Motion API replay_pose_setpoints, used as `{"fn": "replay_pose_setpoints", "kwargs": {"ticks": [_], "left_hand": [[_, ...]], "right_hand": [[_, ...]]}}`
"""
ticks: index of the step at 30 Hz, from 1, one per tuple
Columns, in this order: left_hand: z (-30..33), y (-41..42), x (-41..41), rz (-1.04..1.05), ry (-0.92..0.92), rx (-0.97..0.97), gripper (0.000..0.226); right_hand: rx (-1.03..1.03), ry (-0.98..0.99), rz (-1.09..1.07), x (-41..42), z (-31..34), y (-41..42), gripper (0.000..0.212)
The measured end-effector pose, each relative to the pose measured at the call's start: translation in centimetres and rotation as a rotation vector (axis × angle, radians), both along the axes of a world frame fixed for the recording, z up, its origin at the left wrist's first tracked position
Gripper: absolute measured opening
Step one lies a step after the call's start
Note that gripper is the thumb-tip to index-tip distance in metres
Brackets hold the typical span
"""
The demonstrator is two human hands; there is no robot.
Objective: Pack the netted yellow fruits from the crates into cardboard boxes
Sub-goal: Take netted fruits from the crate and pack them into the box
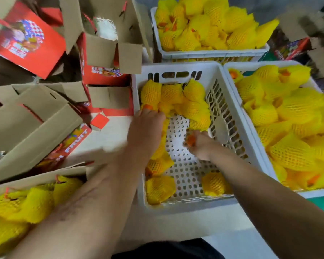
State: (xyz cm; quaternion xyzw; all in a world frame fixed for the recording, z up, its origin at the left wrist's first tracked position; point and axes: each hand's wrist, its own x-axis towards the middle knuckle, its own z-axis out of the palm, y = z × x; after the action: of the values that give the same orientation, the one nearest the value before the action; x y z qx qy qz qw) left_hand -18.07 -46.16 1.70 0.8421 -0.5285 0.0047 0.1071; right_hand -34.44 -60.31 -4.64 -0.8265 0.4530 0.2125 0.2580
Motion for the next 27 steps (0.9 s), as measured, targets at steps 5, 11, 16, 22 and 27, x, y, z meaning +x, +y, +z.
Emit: {"fn": "replay_pose_setpoints", "kwargs": {"ticks": [5,11,16,22,27], "left_hand": [[0.2,0.0,0.3,0.234,-0.076,-0.042,0.045],[-0.6,-0.1,0.5,0.354,0.035,-0.057,0.046],[-0.7,-0.3,0.4,0.346,0.026,-0.021,0.063],[-0.3,-0.3,0.5,0.315,0.022,0.043,0.064],[-0.3,-0.7,0.4,0.281,-0.079,0.144,0.048]], "right_hand": [[-0.247,-0.038,0.294,4.4,-2.3,1.5,0.08],[-0.089,-0.195,0.449,6.4,-3.8,4.6,0.105],[0.121,-0.357,0.503,5.6,-3.2,5.0,0.111],[0.053,-0.564,0.326,5.8,-2.4,4.9,0.1],[0.123,-0.532,0.287,4.5,-3.2,3.3,0.115]]}}
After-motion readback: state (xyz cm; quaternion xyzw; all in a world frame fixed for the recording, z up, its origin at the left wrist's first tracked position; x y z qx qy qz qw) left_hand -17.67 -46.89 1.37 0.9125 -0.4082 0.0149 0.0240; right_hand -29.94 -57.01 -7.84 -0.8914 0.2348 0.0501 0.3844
